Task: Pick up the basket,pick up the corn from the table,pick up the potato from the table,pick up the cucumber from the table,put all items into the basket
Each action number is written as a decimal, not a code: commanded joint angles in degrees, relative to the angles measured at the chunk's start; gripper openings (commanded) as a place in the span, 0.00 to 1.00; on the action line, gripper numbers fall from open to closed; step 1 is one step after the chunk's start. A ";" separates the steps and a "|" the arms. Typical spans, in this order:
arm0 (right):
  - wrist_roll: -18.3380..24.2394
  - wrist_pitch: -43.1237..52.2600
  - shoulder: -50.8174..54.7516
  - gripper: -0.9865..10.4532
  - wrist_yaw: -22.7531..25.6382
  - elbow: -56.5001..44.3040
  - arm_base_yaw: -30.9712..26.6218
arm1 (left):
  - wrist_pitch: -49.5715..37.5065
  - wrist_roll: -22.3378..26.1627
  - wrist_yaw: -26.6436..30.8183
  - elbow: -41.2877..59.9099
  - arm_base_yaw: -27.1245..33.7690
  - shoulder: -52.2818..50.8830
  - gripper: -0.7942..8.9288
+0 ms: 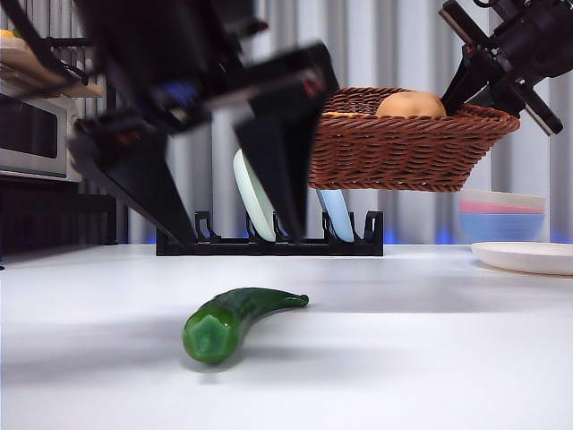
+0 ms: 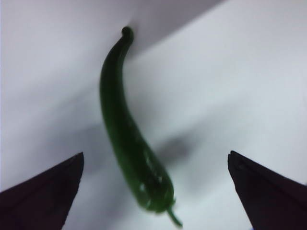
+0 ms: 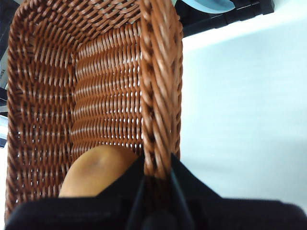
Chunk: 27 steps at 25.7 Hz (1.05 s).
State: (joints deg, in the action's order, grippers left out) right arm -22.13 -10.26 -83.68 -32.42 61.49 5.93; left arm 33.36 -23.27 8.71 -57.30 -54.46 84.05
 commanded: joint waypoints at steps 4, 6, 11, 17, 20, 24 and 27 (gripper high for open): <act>-1.03 1.14 0.85 0.08 -0.68 0.83 0.00 | -2.01 -0.66 -0.50 0.28 2.40 5.79 0.60; -1.03 1.11 0.87 0.08 -0.68 0.83 0.00 | -2.14 -0.35 -1.90 0.28 3.32 7.19 0.59; -1.05 1.11 0.90 0.08 -0.68 0.83 0.00 | -2.45 0.72 -3.43 0.28 4.74 9.05 0.48; -1.03 1.11 0.90 0.08 -0.68 0.83 0.00 | -2.38 2.93 -3.32 0.28 4.74 9.05 0.07; -1.03 1.11 0.90 0.08 -0.68 0.83 0.00 | -2.01 3.85 -3.37 0.28 4.74 9.05 0.07; -1.03 1.09 0.90 0.08 -0.68 0.83 0.02 | 0.35 4.35 -3.15 0.26 4.74 8.61 0.07; -1.03 1.09 0.90 0.08 -0.68 0.83 0.02 | 5.75 5.46 -3.21 0.26 4.66 6.08 0.07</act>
State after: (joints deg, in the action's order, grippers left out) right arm -22.13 -10.28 -83.59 -32.42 61.49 5.93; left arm 37.28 -19.22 5.41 -57.30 -49.82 91.18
